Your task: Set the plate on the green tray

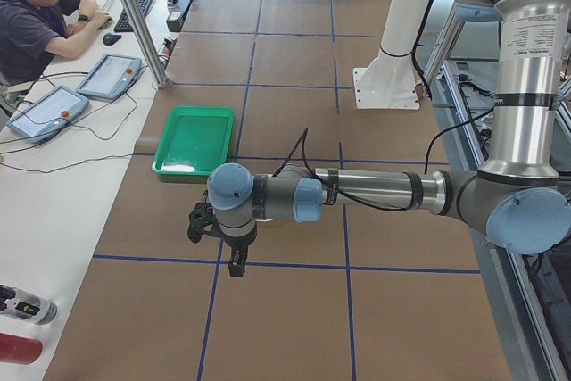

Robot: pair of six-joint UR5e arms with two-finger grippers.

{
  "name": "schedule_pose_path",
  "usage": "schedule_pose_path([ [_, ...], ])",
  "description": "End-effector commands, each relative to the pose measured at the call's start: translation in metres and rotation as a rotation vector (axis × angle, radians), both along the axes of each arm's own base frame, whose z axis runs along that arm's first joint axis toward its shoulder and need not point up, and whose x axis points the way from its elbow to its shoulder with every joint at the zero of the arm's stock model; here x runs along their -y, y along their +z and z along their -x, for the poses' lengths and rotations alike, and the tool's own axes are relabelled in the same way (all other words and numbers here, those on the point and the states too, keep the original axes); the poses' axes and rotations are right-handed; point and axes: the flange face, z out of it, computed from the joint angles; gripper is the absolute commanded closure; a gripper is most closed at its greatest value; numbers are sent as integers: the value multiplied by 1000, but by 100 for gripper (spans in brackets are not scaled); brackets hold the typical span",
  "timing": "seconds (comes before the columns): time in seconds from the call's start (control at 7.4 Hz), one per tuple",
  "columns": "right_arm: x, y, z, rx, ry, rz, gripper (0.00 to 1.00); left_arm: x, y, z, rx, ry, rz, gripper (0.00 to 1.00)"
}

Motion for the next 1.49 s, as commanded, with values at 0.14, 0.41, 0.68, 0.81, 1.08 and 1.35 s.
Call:
schedule_pose_path([
  [0.14,0,-1,0,0,0,-1,0,10,-29,-132,-98,-47,92,0],
  [0.41,0,0,0,0,0,0,0,6,-13,-187,-43,-129,110,0],
  [0.68,0,-1,0,0,1,0,0,-2,22,-217,-38,-129,106,0],
  [0.81,0,0,0,-2,0,0,0,-6,26,-232,-47,-133,109,0],
  [1.08,0,0,0,0,0,0,0,-17,27,-263,-46,-87,123,0],
  [1.35,0,-1,0,0,0,-1,0,-21,28,-275,-43,-60,122,10],
])
